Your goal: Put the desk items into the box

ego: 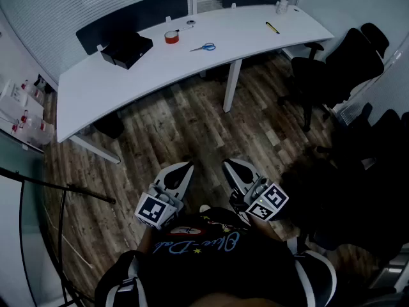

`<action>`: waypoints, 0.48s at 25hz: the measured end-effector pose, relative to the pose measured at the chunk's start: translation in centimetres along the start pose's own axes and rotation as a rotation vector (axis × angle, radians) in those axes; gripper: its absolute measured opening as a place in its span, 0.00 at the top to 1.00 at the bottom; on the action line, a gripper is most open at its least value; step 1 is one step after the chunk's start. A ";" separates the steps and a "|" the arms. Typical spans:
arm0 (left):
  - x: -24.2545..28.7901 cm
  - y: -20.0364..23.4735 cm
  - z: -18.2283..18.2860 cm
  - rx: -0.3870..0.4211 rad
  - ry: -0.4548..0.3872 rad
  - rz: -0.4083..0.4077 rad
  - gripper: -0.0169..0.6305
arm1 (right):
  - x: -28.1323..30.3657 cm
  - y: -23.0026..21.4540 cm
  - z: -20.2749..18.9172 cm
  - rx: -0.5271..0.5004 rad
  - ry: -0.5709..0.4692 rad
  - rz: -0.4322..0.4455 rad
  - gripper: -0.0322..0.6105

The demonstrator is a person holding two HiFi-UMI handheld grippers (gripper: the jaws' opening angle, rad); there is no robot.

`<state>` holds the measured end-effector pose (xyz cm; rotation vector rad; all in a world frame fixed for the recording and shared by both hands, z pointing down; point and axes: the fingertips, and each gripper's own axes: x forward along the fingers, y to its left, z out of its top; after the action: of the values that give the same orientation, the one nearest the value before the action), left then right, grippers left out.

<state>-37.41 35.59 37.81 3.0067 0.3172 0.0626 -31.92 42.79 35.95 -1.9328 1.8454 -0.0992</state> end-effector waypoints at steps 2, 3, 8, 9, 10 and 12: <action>0.0 -0.4 0.1 0.000 0.012 0.004 0.99 | -0.4 -0.2 -0.1 0.011 0.005 -0.001 0.93; 0.0 -0.4 0.0 -0.003 0.017 0.008 0.99 | -0.5 -0.3 -0.1 0.015 0.005 0.002 0.93; -1.2 -0.1 -1.2 -0.008 0.064 0.043 0.99 | -0.6 -0.2 -0.3 0.012 -0.036 0.026 0.93; -1.5 0.1 -1.4 -0.002 0.075 0.049 0.99 | -0.5 -0.4 -0.5 0.018 -0.044 0.027 0.93; -1.7 0.3 -1.4 0.005 0.084 0.053 0.99 | -0.2 -0.6 -0.7 0.027 -0.050 0.027 0.93; -2.1 0.8 -1.5 0.008 0.097 0.064 0.99 | 0.4 -1.1 -1.0 0.040 -0.054 0.032 0.93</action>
<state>-39.34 34.56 39.36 3.0273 0.2305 0.2147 -31.23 42.09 37.16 -1.8605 1.8242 -0.0723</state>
